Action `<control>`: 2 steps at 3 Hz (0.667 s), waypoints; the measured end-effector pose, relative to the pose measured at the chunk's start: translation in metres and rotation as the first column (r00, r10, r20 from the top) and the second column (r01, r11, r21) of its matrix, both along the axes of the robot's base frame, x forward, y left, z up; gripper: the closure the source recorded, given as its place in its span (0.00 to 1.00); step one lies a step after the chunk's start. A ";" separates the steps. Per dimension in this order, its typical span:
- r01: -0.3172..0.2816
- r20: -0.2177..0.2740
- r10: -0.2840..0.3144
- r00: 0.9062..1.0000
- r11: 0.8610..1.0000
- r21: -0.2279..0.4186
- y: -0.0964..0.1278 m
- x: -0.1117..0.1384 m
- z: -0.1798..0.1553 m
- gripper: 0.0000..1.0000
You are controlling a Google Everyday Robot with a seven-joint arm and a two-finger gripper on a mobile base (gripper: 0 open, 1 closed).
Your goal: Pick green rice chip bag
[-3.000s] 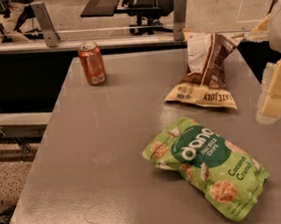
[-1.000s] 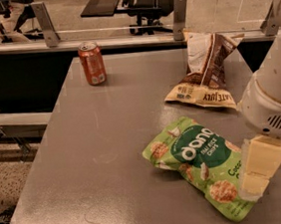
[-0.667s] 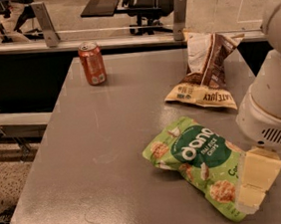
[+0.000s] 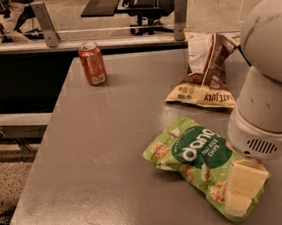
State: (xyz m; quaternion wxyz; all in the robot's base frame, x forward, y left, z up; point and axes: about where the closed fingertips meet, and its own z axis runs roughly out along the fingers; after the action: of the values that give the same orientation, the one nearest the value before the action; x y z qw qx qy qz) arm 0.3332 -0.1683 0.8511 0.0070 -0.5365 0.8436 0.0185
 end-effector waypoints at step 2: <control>0.003 0.019 -0.004 1.000 1.000 0.023 0.006 0.005 0.012 0.63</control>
Offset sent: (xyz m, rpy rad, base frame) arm 0.0104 0.0052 0.0264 0.0381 -0.0376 -0.0007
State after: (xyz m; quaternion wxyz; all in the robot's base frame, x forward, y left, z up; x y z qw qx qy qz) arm 0.3387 -0.1619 0.8628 0.0211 -0.5351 0.8442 0.0229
